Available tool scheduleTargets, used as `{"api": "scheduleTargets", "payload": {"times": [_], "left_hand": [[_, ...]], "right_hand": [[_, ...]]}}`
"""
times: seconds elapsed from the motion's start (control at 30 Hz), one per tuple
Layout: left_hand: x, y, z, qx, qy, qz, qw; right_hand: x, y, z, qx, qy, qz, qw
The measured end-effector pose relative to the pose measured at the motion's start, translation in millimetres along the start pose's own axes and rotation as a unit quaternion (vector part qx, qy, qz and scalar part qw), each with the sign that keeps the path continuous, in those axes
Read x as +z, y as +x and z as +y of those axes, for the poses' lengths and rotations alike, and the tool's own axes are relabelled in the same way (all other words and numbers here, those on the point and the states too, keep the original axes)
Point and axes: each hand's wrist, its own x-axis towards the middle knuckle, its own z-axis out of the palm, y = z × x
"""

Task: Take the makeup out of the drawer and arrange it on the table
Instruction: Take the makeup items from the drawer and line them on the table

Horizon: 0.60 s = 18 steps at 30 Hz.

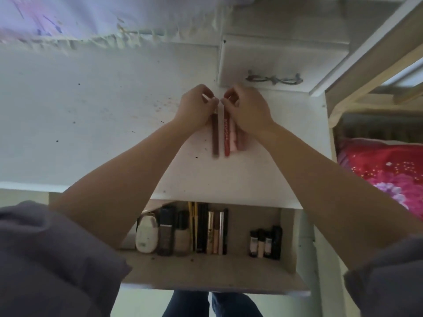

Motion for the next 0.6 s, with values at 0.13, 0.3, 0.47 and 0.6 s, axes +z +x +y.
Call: {"api": "scheduleTargets", "payload": {"times": [0.13, 0.3, 0.47, 0.6], "left_hand": [[2, -8, 4, -0.015, -0.015, 0.001, 1.0], [-7, -100, -12, 0.101, 0.003, 0.049, 0.994], [45, -232, -84, 0.079, 0.149, -0.203, 0.965], [91, -233, -116, 0.104, 0.259, -0.173, 0.944]], "right_hand": [[-8, -8, -2, 0.015, 0.002, 0.024, 1.0], [-28, -110, -22, -0.153, 0.129, 0.103, 0.974], [25, -252, 18, -0.092, 0.089, -0.104, 0.986], [69, -263, 48, 0.036, 0.04, -0.205, 0.977]]}}
